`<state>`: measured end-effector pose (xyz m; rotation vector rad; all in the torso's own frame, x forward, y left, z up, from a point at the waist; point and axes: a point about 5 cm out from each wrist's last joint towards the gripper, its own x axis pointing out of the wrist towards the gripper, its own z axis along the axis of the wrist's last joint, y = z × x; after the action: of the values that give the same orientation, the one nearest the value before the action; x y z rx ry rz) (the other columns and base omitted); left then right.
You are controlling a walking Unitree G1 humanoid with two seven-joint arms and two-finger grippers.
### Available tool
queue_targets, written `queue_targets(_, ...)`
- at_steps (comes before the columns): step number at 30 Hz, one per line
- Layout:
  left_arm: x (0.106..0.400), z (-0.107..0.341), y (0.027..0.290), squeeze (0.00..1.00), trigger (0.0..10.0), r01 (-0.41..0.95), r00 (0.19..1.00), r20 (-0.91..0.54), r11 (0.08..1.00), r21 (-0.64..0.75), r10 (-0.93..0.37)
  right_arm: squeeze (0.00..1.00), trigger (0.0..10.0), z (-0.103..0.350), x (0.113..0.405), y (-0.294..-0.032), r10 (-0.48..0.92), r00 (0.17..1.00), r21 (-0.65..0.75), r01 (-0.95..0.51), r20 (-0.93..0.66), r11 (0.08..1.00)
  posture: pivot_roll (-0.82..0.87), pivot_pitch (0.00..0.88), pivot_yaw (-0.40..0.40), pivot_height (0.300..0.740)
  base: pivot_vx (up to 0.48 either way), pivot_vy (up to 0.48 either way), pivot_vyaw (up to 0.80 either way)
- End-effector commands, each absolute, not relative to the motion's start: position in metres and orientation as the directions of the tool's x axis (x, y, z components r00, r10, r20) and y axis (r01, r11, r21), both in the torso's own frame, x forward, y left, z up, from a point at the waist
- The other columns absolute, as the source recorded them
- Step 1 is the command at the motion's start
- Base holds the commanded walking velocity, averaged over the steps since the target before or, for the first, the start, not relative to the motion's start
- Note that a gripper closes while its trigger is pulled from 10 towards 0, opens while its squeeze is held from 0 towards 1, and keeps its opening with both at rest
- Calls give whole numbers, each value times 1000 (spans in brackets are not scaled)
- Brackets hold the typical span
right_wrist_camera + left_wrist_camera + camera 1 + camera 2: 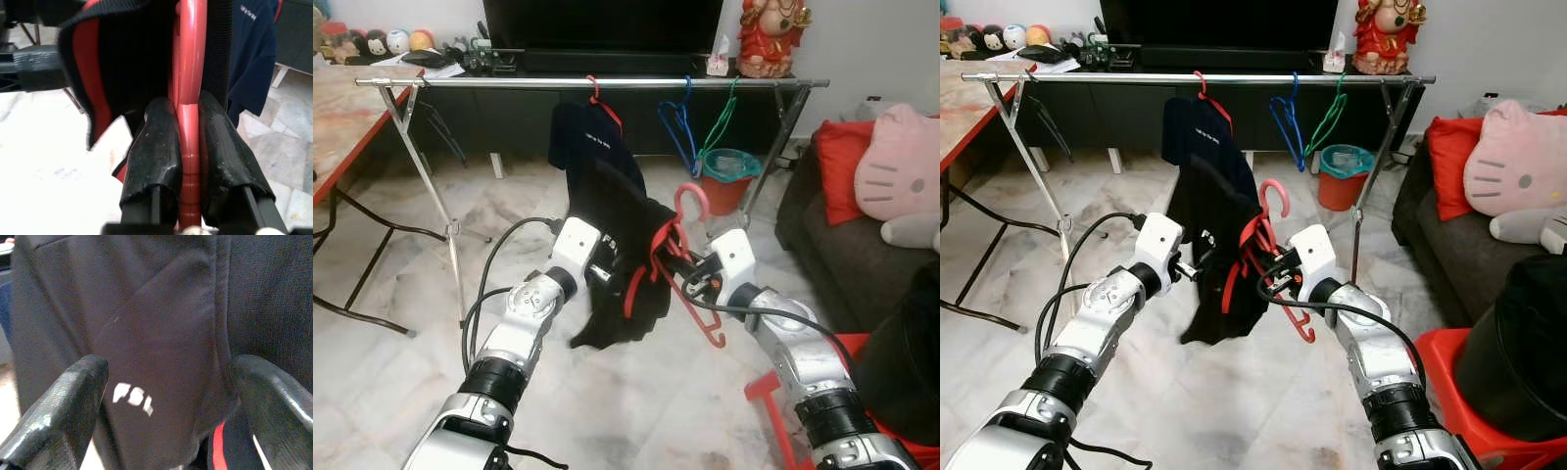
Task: Hang hanger
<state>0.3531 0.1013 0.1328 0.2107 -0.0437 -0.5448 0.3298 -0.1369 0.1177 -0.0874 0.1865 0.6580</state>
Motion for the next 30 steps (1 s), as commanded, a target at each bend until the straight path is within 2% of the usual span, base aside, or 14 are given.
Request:
queue_targets(1, 352, 134, 97, 0, 10000, 540, 834, -12, 812, 223, -552, 0, 0, 126, 329, -136, 622, 762, -38, -637, -178, 770, -112, 0, -97, 740, 0, 0, 0)
queue_targets(7, 345, 132, 94, 0, 10000, 635, 761, -20, 739, 225, -648, 0, 0, 125, 329, -138, 610, 766, -39, -629, -203, 777, -111, 0, -104, 740, 0, 0, 0)
queue_targets(8, 341, 130, 94, 0, 10000, 682, 720, -43, 694, 230, -693, 0, 0, 124, 330, -140, 609, 764, -41, -629, -213, 776, -107, 0, -106, 740, 0, 0, 0)
queue_targets(14, 333, 129, 98, 0, 10000, 765, 630, -105, 590, 259, -770, 0, 0, 124, 334, -142, 602, 765, -47, -626, -229, 778, -100, 0, -109, 740, 0, 0, 0)
queue_targets(21, 335, 129, 97, 0, 10000, 747, 647, -111, 598, 291, -754, 0, 0, 129, 337, -138, 610, 762, -50, -633, -219, 772, -99, 0, -109, 740, 0, 0, 0)
queue_targets(28, 336, 118, 98, 0, 10000, 729, 666, -190, 576, 371, -721, 0, 0, 137, 338, -135, 624, 754, -55, -645, -205, 762, -100, 0, -110, 740, 0, 0, 0)
queue_targets(30, 341, 112, 101, 0, 10000, 672, 725, -195, 617, 409, -661, 0, 0, 141, 338, -133, 631, 750, -59, -652, -198, 756, -102, 0, -109, 740, 0, 0, 0)
